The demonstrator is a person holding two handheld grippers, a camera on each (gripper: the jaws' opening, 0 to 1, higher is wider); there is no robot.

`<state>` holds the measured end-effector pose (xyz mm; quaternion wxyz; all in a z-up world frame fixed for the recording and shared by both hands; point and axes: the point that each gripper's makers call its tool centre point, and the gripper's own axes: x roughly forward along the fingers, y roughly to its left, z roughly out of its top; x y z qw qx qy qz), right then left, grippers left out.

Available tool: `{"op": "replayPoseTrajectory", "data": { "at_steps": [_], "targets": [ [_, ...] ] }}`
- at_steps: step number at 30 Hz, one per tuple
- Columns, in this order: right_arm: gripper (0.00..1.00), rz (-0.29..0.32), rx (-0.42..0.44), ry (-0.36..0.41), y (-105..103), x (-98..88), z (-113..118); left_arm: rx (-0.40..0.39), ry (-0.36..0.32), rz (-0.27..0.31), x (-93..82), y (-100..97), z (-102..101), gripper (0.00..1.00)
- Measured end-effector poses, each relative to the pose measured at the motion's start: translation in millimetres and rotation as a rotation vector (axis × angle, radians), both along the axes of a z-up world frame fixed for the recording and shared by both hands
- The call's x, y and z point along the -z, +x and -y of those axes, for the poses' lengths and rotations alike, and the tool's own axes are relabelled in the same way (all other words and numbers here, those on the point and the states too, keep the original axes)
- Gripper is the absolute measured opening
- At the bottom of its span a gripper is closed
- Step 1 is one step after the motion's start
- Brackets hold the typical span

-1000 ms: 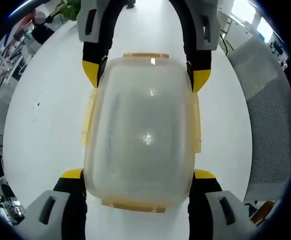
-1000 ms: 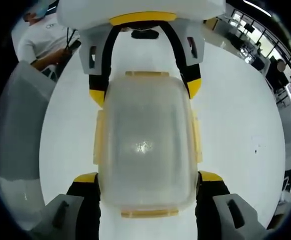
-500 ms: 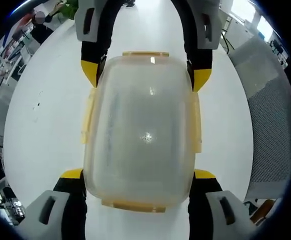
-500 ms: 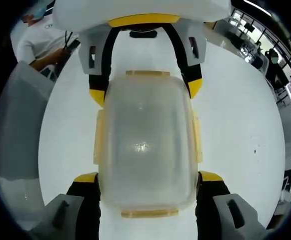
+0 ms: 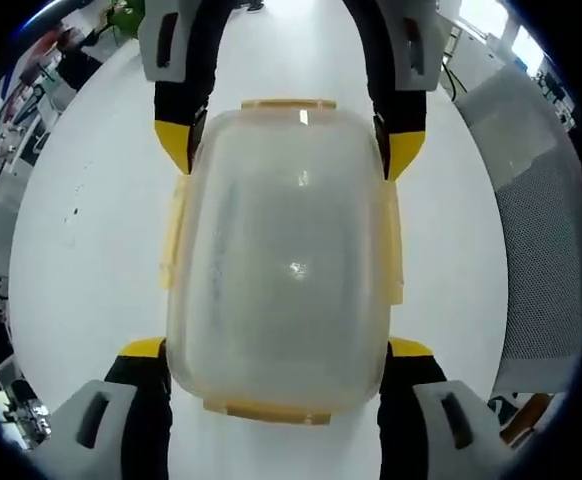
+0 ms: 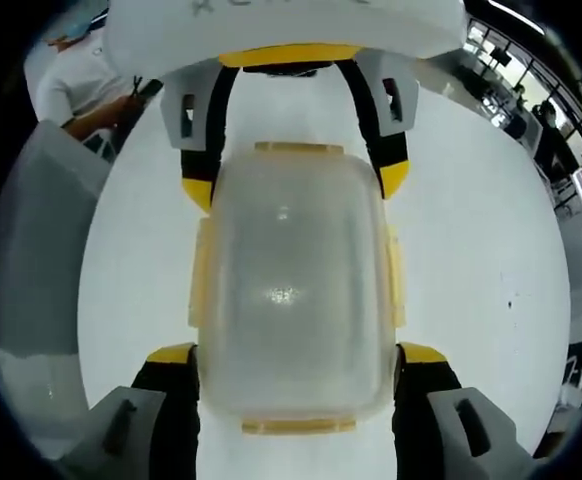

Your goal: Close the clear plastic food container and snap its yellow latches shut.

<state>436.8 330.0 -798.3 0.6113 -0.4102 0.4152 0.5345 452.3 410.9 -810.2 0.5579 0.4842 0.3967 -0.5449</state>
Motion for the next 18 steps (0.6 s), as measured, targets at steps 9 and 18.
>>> {"op": "replayPoseTrajectory", "data": {
  "at_steps": [9, 18],
  "targets": [
    [0.89, 0.033, -0.01, 0.022, -2, -1.7, -2, 0.011, -0.009, 0.014, -2.0, -1.5, 3, 0.98],
    [0.86, 0.053, 0.04, 0.099, -5, -11.5, 0, 0.013, -0.048, 0.05, -10.3, -4.8, 3, 0.93]
  ]
}}
